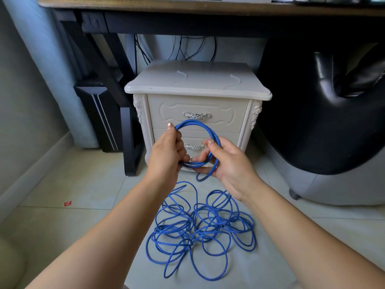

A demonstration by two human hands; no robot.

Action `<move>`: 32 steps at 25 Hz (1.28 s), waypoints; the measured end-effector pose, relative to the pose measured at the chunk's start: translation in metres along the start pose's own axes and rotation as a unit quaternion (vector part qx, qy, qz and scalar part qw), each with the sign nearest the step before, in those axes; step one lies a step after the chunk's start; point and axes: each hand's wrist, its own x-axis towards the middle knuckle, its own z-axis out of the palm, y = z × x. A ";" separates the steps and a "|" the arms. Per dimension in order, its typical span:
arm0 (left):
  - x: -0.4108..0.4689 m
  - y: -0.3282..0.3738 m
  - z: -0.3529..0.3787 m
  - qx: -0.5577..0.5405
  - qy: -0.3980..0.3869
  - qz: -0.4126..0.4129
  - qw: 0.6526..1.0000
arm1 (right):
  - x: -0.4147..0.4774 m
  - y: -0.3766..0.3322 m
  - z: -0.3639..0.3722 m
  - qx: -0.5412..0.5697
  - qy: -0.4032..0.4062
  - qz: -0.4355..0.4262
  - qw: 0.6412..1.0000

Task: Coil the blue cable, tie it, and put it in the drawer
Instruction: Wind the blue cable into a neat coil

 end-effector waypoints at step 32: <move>-0.005 0.003 0.011 -0.011 0.088 -0.004 0.996 | 0.001 -0.009 -0.010 0.025 -0.009 0.054 0.998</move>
